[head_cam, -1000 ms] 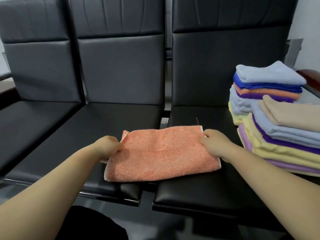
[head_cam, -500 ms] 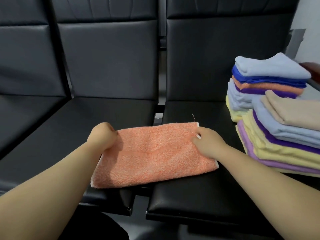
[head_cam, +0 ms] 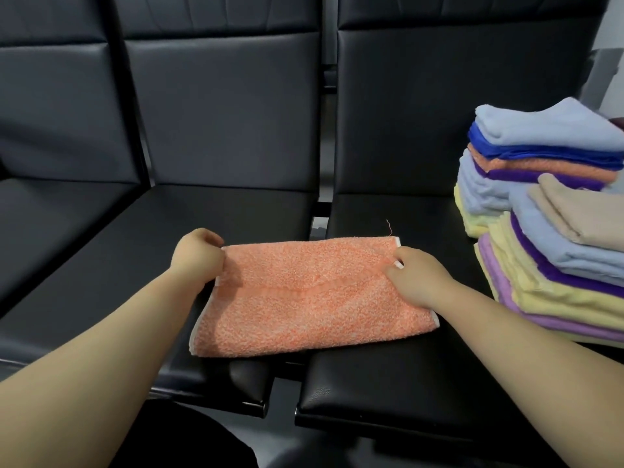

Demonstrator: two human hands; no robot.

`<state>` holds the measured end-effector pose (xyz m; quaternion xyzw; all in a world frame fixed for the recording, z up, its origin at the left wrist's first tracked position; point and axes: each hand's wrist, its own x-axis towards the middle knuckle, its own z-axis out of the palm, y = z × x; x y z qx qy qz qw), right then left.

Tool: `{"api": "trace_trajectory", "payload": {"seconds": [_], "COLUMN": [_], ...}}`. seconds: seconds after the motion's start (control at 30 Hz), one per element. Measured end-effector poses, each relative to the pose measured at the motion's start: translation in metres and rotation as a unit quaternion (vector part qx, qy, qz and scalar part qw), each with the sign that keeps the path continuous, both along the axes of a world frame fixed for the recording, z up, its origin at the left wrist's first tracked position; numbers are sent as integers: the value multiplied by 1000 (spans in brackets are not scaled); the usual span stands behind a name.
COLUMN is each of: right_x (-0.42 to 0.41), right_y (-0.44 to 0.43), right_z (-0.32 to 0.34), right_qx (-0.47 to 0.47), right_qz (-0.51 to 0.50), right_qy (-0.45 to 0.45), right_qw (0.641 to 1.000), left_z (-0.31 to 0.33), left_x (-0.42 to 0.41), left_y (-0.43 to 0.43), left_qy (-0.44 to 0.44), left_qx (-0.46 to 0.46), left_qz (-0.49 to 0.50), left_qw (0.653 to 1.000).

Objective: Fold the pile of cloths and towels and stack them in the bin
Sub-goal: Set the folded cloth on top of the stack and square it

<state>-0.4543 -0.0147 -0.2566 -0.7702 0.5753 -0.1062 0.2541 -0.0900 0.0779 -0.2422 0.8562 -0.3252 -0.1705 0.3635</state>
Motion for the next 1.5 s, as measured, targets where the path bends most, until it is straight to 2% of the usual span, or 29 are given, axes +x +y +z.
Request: {"api": "trace_trajectory", "payload": {"seconds": [0.03, 0.07, 0.13, 0.2, 0.33, 0.4, 0.53, 0.6, 0.67, 0.77, 0.83, 0.9, 1.0, 1.1, 1.23, 1.37, 1.5], "right_x": [0, 0, 0, 0, 0, -1, -3, -3, -3, -2, 2, 6, 11, 18, 28, 35, 31], "right_y": [0, 0, 1, 2, 7, 10, 13, 11, 12, 10, 7, 3, -9, -24, -35, -39, -35], "right_z": [0, -2, -3, -3, -2, 1, 13, 17, 20, 26, 30, 32, 31, 26, 12, 13, 23], "right_qx": [-2, -3, -5, -3, -3, 0, 57, 73, 77, 53, 26, 5, -11, -10, -23, -23, -2], "right_qz": [-2, -5, -10, -15, -19, -18, 5, 9, -10, -68, -87, -98, -115, -135, -133, -144, -150], "right_qy": [-1, -3, -4, -7, -25, -30, -54, -58, -97, -169, -180, -176, -159, -142, -55, -4, -6], "right_qw": [1000, 1000, 1000, 1000, 999, 999, 997, 996, 992, 982, 980, 979, 980, 981, 989, 989, 989], "left_z": [4, 7, 14, 17, 26, 28, 32, 35, 36, 34, 29, 25, 12, 2, -18, -17, 6], "left_x": [-3, -6, -10, -10, -10, -10, 0, 0, 0, 4, 4, -2, -8, -11, -10, -18, -25], "left_y": [4, 8, 17, 26, 36, 38, 47, 54, 57, 51, 43, 34, 17, 6, -4, -10, -5], "left_qy": [-55, -70, -39, -21, -94, -87, 44, 152, 257, 287, 289, 261, 138, -5, -107, -144, -94], "left_qx": [3, 1, 29, 123, 262, 285, 217, 165, 119, 21, -41, -76, -96, -60, 2, 60, 218], "left_qz": [-46, -99, -217, -322, -364, -360, -331, -297, -253, -172, -111, -86, -65, -58, -69, -44, -34], "left_qw": [997, 993, 975, 938, 889, 884, 917, 928, 925, 942, 950, 958, 984, 996, 992, 987, 971]}}
